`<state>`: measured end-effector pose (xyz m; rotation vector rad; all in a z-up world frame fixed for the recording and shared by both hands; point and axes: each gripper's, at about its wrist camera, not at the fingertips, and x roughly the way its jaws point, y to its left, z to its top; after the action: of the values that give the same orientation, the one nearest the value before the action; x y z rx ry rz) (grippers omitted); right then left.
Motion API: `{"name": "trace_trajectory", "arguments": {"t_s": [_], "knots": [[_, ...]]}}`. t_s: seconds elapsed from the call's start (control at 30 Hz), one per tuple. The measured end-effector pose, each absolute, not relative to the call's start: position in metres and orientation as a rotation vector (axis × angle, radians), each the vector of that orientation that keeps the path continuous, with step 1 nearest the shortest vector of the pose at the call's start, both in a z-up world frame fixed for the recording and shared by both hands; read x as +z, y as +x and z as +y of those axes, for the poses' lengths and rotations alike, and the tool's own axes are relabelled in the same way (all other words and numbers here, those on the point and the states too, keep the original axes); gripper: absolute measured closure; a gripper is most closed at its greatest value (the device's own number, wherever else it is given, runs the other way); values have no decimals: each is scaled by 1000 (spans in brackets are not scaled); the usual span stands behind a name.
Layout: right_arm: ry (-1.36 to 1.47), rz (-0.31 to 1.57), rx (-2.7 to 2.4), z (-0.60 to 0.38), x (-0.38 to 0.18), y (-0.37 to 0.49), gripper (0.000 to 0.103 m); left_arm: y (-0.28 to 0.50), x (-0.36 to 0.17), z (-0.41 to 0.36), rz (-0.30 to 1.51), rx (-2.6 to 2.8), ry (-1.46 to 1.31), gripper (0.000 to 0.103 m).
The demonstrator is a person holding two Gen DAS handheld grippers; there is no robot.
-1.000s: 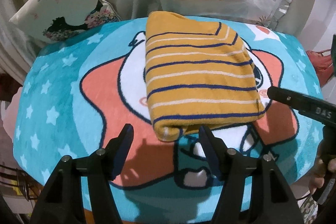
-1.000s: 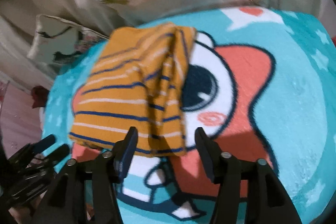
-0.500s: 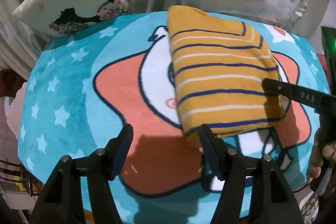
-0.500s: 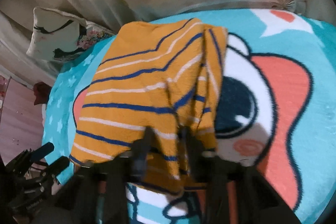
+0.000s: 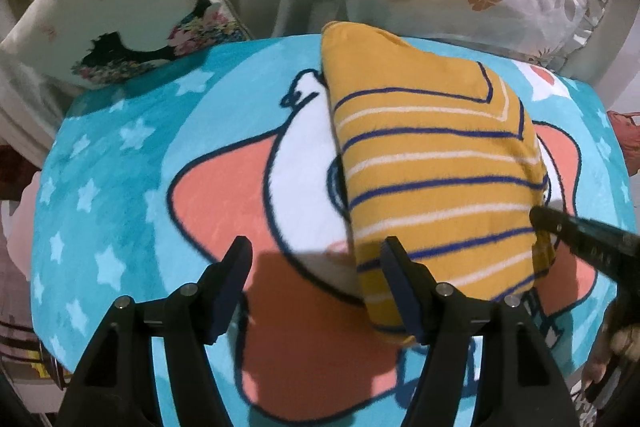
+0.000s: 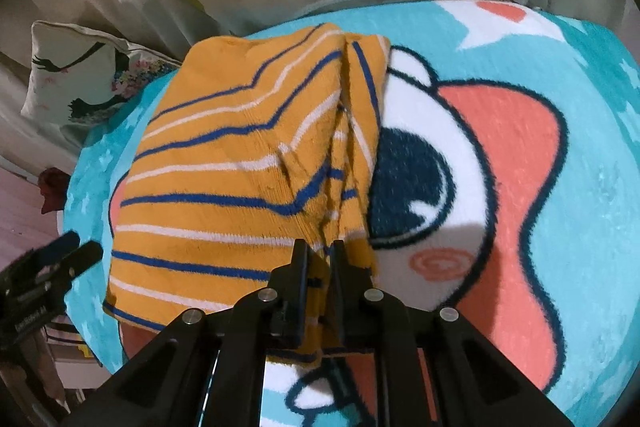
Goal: Fold small clothes
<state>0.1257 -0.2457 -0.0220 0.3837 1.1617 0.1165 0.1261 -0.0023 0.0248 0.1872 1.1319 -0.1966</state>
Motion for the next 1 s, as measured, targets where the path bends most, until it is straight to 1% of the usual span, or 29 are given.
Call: {"name": "trace_trajectory", "arguments": {"t_s": [0.23,0.4,0.5,0.6,0.7,0.77,0.83,0.9,1.0], "knots": [[406,1171,96,-249,-25,123,90,138,-1,-27,1149,-252,250,36],[446,1173,77,-255,-27,119,84,138,-9,-37,1145,-272,306,36],[462,1175,75,-256,-27,118,83,140,-10,-38,1149,-286,314,36],[467,1149,66,-258,-15,116,83,139,-8,-38,1144,-287,321,36],[426,1047,61,-258,20,118,83,137,-8,-39,1141,-285,320,36],[415,1009,77,-255,36,126,82,136,-8,-38,1141,-285,317,36],[389,1011,99,-246,43,142,82,135,-8,-39,1140,-284,316,36],[371,1029,123,-237,41,157,82,135,-7,-39,1139,-285,318,36],[302,1085,123,-219,25,183,82,133,-6,-39,1135,-283,320,36]]}}
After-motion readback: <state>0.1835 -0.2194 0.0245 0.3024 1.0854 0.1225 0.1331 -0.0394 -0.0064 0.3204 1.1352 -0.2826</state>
